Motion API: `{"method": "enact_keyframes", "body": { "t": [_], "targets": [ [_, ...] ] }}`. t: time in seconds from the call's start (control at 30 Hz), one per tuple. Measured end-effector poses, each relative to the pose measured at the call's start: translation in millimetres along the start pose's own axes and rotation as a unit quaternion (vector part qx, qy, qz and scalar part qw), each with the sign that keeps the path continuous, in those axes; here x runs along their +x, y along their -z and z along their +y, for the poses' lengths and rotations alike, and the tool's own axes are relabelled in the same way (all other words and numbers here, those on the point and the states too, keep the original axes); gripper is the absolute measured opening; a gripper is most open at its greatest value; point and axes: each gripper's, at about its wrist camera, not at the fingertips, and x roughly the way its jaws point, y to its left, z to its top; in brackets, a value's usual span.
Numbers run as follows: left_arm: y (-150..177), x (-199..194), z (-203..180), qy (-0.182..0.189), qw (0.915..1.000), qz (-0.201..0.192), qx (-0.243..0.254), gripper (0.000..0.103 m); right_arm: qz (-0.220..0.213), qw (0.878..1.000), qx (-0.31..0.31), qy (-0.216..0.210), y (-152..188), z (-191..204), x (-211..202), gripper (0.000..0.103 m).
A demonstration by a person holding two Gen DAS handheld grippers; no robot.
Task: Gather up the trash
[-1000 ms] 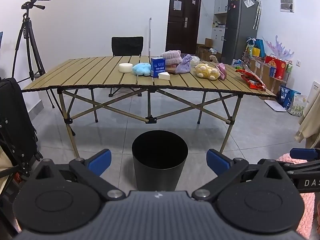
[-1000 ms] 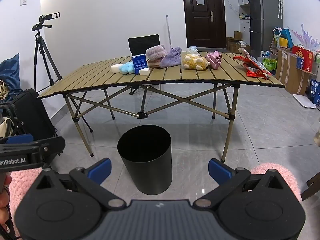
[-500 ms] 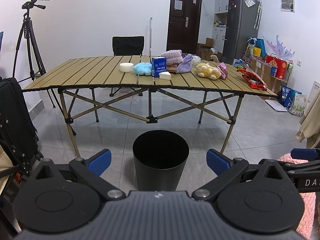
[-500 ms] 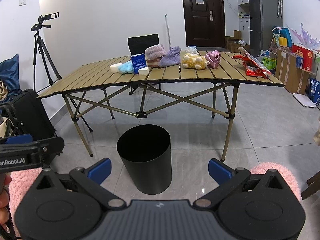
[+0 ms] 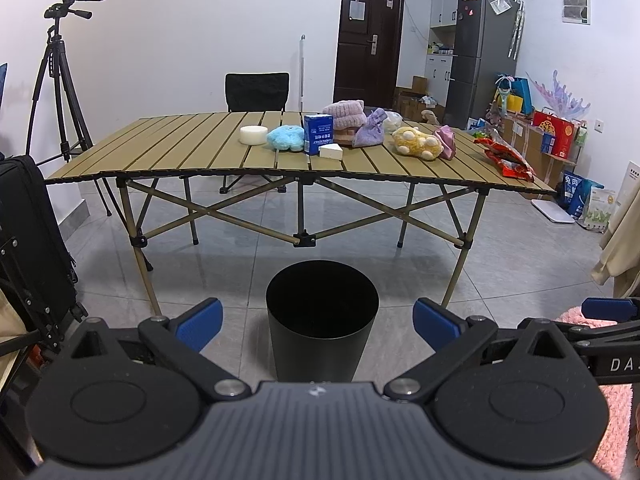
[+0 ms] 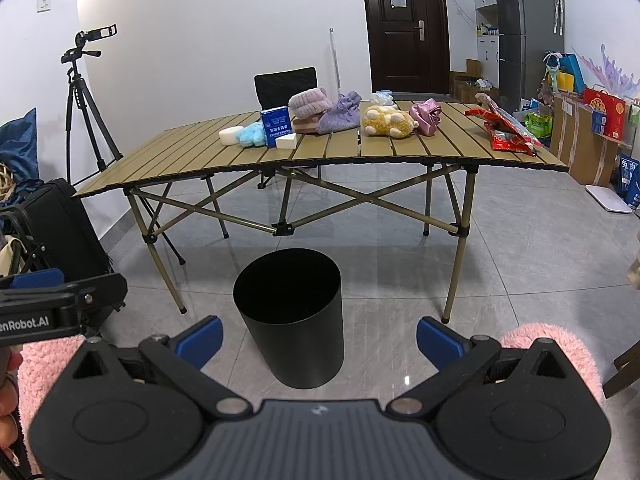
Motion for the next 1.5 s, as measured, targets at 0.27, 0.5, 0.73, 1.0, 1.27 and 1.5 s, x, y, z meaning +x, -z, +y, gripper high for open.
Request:
{"method": "enact_keyframes", "body": {
  "t": [0.27, 0.5, 0.73, 1.0, 1.27, 1.5],
  "targets": [
    [0.4, 0.2, -0.5, 0.0, 1.0, 0.0, 0.0, 0.103, 0.0, 1.0, 0.0, 0.0, 0.3, 0.0, 0.3, 0.103],
    [0.3, 0.2, -0.5, 0.0, 1.0, 0.0, 0.0, 0.103, 0.0, 1.0, 0.0, -0.001, 0.5, 0.2, 0.8, 0.103],
    [0.3, 0.1, -0.6, 0.0, 1.0, 0.0, 0.0, 0.103, 0.0, 1.0, 0.001, 0.0, 0.4, 0.0, 0.3, 0.103],
    [0.1, -0.2, -0.5, 0.0, 1.0, 0.0, 0.001, 0.103, 0.0, 1.0, 0.001, -0.001, 0.5, 0.9, -0.9, 0.103],
    [0.4, 0.1, -0.8, 0.0, 1.0, 0.0, 0.001, 0.103, 0.0, 1.0, 0.002, -0.001, 1.3, -0.3, 0.4, 0.103],
    [0.8, 0.1, -1.2, -0.001, 1.0, 0.0, 0.001, 0.103, 0.002, 1.0, 0.002, -0.001, -0.2, -0.3, 3.0, 0.103]
  ]
}}
